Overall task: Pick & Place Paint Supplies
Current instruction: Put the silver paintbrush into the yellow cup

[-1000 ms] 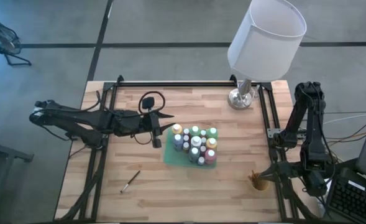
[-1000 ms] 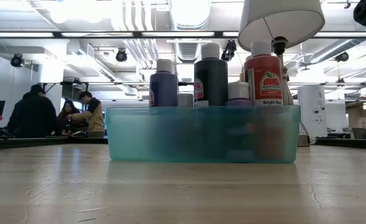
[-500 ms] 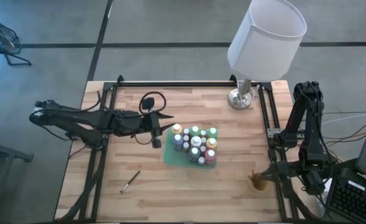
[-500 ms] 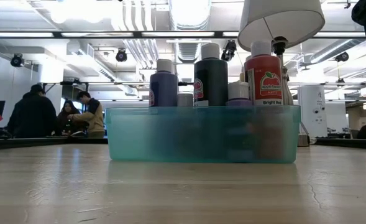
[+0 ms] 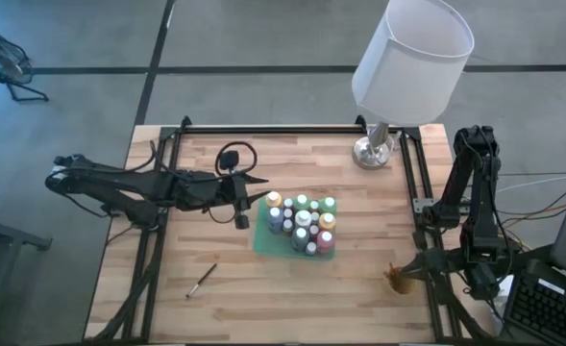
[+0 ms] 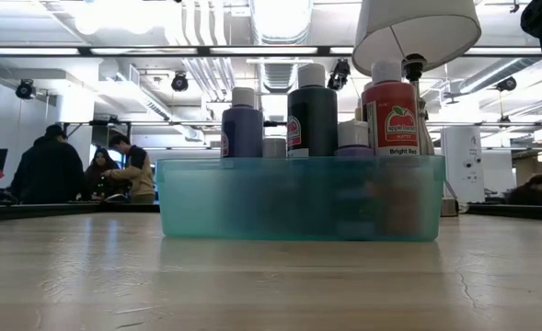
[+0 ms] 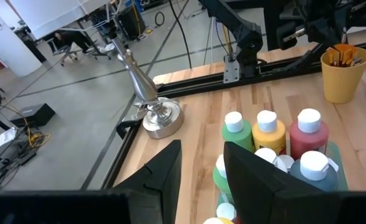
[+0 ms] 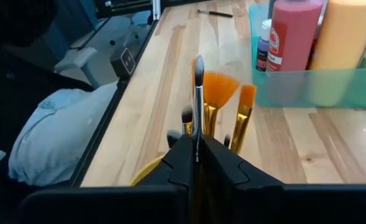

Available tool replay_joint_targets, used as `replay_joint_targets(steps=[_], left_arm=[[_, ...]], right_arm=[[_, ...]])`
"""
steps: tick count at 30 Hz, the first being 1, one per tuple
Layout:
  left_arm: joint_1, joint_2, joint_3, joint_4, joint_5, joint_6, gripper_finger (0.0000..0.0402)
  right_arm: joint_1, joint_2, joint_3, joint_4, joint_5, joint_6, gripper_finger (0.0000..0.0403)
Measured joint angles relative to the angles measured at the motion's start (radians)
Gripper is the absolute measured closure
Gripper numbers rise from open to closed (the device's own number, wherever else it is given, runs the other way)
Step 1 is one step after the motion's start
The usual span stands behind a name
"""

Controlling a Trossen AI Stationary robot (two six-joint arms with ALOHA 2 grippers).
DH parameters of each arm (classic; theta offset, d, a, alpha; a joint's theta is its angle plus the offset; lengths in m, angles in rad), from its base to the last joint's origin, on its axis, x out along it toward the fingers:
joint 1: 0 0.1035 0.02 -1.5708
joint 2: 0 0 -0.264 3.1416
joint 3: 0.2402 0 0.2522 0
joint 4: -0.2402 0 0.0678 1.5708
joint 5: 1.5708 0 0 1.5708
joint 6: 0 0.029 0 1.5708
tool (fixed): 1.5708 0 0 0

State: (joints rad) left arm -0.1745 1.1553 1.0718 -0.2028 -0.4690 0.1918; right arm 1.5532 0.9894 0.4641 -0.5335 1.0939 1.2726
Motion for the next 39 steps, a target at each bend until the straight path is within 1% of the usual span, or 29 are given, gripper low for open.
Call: replay_joint_targets(steps=[6, 16, 19, 22, 26, 31, 35, 39], left_arm=[[0.000, 0.000, 0.000, 0.000, 0.001, -0.011, 0.0275], [0.000, 0.000, 0.000, 0.000, 0.001, -0.002, 0.0275], [0.000, 0.000, 0.001, -0.002, 0.001, 0.032, 0.0275], [0.000, 0.000, 0.014, -0.042, 0.000, 0.048, 0.0275], [0.000, 0.000, 0.063, -0.196, -0.001, -0.020, 0.0275], [-0.015, 0.000, 0.135, -0.467, -0.015, -0.193, 0.0277], [-0.073, 0.000, 0.166, -0.653, -0.060, -0.372, 0.0288], [-0.166, 0.000, 0.176, -0.801, -0.082, -0.565, 0.0301]], right_arm=[[0.000, 0.000, 0.000, -0.002, -0.003, 0.035, 0.0351], [0.000, -0.006, 0.000, -0.009, 0.012, 0.027, 0.0267], [0.000, -0.023, 0.014, -0.010, 0.055, -0.027, 0.0244], [0.000, -0.051, 0.052, -0.009, 0.097, -0.144, 0.0225], [-0.002, -0.082, 0.109, -0.007, 0.166, -0.292, 0.0210], [-0.006, -0.106, 0.165, -0.007, 0.236, -0.391, 0.0200], [-0.022, -0.114, 0.190, -0.009, 0.251, -0.455, 0.0194], [-0.040, -0.120, 0.205, -0.010, 0.253, -0.501, 0.0190]])
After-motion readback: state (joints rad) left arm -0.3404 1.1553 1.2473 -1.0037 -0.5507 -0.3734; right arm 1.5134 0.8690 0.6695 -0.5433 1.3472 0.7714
